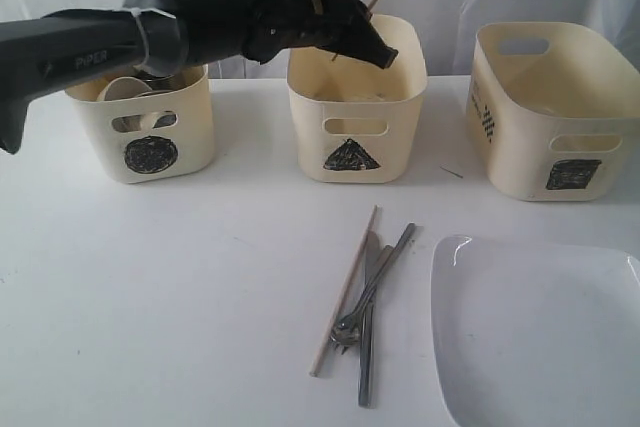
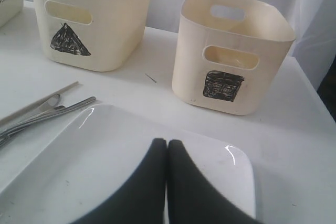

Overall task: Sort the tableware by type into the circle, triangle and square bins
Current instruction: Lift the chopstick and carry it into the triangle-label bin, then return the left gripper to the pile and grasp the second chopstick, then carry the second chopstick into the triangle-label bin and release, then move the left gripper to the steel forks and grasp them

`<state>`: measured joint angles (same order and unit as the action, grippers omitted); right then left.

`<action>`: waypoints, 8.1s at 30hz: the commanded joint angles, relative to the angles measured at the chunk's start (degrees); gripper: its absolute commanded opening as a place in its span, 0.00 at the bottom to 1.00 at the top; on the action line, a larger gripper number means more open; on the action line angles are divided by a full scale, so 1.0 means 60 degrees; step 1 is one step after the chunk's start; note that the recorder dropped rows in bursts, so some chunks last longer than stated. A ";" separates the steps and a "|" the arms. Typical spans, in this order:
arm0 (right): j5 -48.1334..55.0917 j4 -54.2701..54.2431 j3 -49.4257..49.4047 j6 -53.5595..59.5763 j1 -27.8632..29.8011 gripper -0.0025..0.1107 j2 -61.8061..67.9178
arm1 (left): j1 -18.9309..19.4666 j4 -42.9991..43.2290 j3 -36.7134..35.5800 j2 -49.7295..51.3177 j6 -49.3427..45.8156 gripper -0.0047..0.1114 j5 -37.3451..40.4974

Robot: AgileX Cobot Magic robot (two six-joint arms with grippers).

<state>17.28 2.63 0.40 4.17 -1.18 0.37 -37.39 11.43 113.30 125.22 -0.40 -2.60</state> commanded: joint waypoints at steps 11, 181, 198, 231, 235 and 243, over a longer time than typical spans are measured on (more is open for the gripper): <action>-0.0082 0.0024 -0.0066 -0.0006 -0.0030 0.02 -0.0062 | 0.0297 -0.0341 0.0121 0.0330 0.1347 0.44 0.1033; -0.0082 0.0024 -0.0066 -0.0006 -0.0030 0.02 -0.0062 | -0.1359 -0.2020 -0.0646 -0.1414 -0.1225 0.33 0.9079; -0.0082 0.0024 -0.0066 -0.0006 -0.0030 0.02 -0.0062 | -0.2538 -0.2263 -0.1458 -0.0691 -0.1504 0.50 0.8046; -0.0082 0.0024 -0.0066 -0.0006 -0.0030 0.02 -0.0062 | -0.2546 -0.1968 -0.1458 0.0339 -0.0466 0.49 0.7446; -0.0082 0.0024 -0.0066 -0.0006 -0.0030 0.02 -0.0062 | -0.2546 -0.1968 -0.1458 0.0356 -0.0390 0.49 0.7429; -0.0082 0.0024 -0.0066 -0.0006 -0.0030 0.02 -0.0062 | -0.2546 -0.1968 -0.1458 0.0356 -0.0152 0.49 0.7439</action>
<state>17.28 2.63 0.40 4.17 -1.18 0.37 -52.43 0.00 104.98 127.38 -2.23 41.42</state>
